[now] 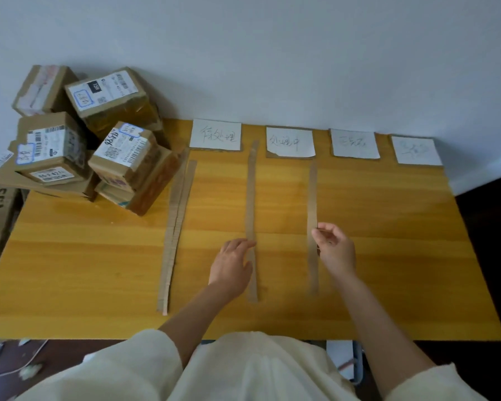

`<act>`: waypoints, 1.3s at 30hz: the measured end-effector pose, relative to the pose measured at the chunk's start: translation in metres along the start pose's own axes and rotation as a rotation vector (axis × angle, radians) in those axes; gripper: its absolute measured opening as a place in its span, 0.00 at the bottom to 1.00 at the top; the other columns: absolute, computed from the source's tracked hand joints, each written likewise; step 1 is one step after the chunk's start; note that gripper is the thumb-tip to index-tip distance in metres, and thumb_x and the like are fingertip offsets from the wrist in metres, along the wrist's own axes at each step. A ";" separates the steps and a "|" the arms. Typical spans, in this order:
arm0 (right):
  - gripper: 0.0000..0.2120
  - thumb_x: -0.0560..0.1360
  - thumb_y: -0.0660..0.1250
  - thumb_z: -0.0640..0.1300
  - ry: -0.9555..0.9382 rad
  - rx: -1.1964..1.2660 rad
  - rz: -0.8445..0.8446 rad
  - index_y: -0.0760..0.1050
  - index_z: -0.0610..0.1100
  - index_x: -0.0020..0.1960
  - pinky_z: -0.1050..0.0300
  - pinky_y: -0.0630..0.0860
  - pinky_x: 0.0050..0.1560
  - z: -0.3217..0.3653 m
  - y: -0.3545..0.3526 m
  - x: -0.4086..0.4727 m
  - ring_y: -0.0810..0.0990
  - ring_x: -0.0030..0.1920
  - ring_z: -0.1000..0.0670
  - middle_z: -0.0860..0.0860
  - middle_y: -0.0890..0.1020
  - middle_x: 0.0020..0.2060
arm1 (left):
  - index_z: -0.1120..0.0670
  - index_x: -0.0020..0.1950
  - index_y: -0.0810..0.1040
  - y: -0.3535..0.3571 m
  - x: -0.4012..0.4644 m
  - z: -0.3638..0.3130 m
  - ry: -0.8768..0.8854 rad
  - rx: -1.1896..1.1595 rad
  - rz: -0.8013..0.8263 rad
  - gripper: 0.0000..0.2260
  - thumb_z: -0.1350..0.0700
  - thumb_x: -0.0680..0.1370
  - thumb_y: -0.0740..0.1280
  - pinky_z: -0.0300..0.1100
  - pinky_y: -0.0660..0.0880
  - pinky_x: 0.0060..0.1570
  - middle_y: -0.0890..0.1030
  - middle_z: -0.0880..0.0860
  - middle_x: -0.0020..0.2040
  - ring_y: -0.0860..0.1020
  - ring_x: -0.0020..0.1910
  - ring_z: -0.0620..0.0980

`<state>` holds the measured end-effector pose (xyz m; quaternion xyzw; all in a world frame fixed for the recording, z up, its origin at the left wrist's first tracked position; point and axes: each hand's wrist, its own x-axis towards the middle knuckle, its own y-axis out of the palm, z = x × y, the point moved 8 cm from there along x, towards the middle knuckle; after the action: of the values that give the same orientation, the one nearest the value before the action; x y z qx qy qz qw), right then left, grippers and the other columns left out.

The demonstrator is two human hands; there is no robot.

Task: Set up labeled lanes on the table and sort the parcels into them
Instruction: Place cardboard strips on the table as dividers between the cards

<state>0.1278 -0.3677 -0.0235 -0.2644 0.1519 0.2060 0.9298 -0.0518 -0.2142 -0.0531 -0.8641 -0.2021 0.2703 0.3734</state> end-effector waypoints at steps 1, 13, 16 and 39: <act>0.04 0.78 0.68 0.42 0.013 -0.008 0.006 0.78 0.46 0.52 0.51 0.76 0.52 -0.007 -0.008 0.008 0.79 0.48 0.50 0.52 0.81 0.46 | 0.46 0.73 0.66 0.007 0.004 -0.009 0.000 0.012 0.022 0.22 0.57 0.79 0.62 0.42 0.67 0.68 0.67 0.46 0.72 0.62 0.73 0.47; 0.03 0.78 0.68 0.43 0.165 -0.052 0.094 0.77 0.48 0.51 0.56 0.74 0.50 -0.070 -0.038 0.066 0.77 0.50 0.50 0.51 0.80 0.49 | 0.46 0.75 0.63 0.066 0.037 -0.058 -0.084 0.157 0.200 0.24 0.55 0.79 0.63 0.47 0.62 0.71 0.60 0.47 0.77 0.57 0.76 0.50; 0.03 0.78 0.68 0.43 0.193 -0.075 0.119 0.76 0.48 0.51 0.55 0.75 0.51 -0.078 -0.036 0.075 0.78 0.51 0.50 0.51 0.81 0.50 | 0.46 0.75 0.63 0.072 0.042 -0.061 -0.100 0.189 0.219 0.25 0.55 0.79 0.64 0.48 0.61 0.72 0.59 0.48 0.77 0.57 0.76 0.51; 0.20 0.78 0.67 0.42 -0.081 -0.544 0.191 0.72 0.52 0.69 0.61 0.69 0.47 -0.076 -0.027 0.086 0.71 0.49 0.54 0.52 0.75 0.52 | 0.45 0.76 0.60 0.086 0.047 -0.064 -0.185 0.265 0.350 0.27 0.49 0.78 0.65 0.52 0.70 0.66 0.51 0.49 0.77 0.52 0.75 0.54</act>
<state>0.2014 -0.4048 -0.1076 -0.4801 0.0779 0.3363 0.8064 0.0367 -0.2782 -0.0958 -0.8008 -0.0452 0.4334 0.4109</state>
